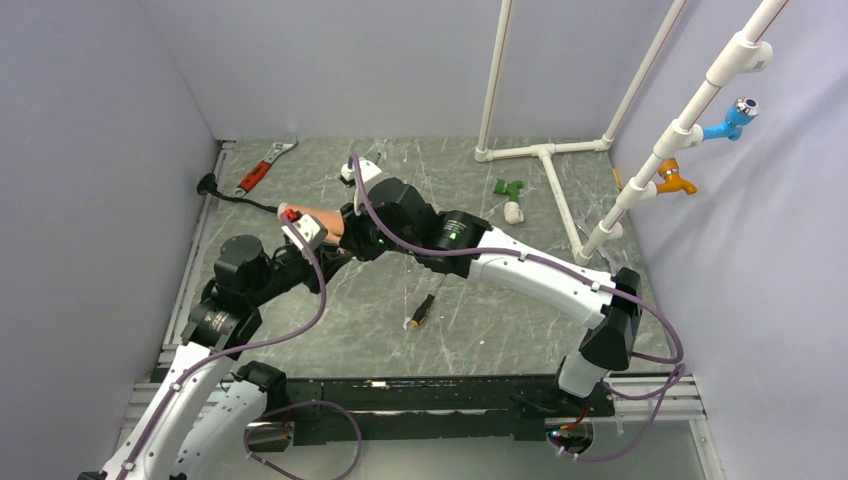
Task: Paint the nails
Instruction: Unscrew the nail polish bottle.
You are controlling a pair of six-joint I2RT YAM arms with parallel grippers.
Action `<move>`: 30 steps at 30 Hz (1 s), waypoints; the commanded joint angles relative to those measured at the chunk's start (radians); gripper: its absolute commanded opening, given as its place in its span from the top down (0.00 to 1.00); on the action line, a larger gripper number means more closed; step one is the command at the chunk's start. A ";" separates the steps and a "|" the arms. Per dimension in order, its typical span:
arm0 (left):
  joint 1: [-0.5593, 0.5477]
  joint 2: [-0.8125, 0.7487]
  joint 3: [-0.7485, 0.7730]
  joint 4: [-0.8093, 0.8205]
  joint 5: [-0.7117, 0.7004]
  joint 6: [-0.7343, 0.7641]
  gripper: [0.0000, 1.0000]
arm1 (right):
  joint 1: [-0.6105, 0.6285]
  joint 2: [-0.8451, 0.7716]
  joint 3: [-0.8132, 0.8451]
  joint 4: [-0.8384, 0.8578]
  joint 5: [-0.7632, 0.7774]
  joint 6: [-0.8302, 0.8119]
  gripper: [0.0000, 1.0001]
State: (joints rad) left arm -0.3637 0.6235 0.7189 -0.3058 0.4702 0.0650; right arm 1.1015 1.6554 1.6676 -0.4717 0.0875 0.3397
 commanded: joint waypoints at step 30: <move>-0.017 0.026 0.023 0.116 0.697 0.024 1.00 | -0.010 -0.255 -0.349 0.117 -0.747 -0.395 1.00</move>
State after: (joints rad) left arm -0.3622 0.6399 0.7162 -0.3790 1.0416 0.0860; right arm 1.0695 1.3800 1.3293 -0.3496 -0.4568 0.0032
